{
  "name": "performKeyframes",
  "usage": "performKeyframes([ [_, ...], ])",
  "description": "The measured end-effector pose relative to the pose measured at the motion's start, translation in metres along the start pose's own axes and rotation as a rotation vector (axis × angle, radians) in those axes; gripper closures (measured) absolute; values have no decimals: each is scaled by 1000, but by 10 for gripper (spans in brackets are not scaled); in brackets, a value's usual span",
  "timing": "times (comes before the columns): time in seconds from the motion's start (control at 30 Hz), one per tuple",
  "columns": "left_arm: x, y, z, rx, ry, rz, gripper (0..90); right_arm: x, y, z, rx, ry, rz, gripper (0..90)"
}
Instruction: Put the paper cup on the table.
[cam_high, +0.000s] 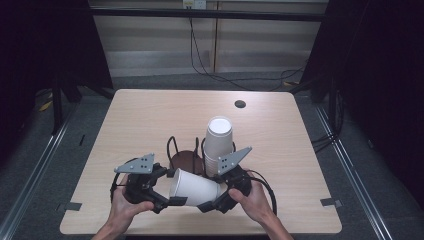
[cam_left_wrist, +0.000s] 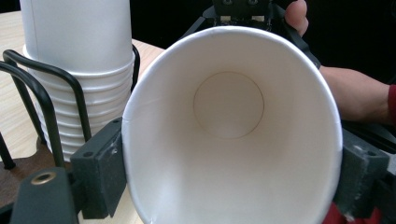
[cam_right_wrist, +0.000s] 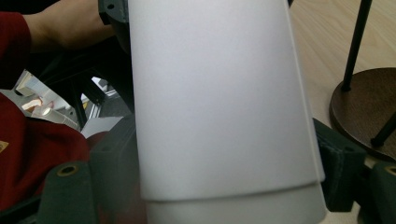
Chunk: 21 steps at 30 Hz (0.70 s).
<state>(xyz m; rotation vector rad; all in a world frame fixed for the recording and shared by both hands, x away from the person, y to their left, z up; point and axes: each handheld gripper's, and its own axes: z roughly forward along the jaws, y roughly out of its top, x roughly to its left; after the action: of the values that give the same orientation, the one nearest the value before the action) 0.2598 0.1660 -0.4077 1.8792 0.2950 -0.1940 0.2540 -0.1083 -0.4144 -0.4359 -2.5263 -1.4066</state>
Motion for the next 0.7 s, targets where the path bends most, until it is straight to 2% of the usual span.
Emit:
performKeyframes([
  [0.23,-1,2,0,29,-5,-9,150,-1,-3,1,4,-14,13,139],
  [0.43,0,4,-7,48,31,-13,152,-2,-5,-4,-21,-35,22,141],
  [0.5,1,4,-8,47,36,-22,152,-2,-6,-8,-34,-42,28,141],
  [0.7,2,5,-13,77,42,-9,152,-1,-7,-15,-50,-81,29,141],
])
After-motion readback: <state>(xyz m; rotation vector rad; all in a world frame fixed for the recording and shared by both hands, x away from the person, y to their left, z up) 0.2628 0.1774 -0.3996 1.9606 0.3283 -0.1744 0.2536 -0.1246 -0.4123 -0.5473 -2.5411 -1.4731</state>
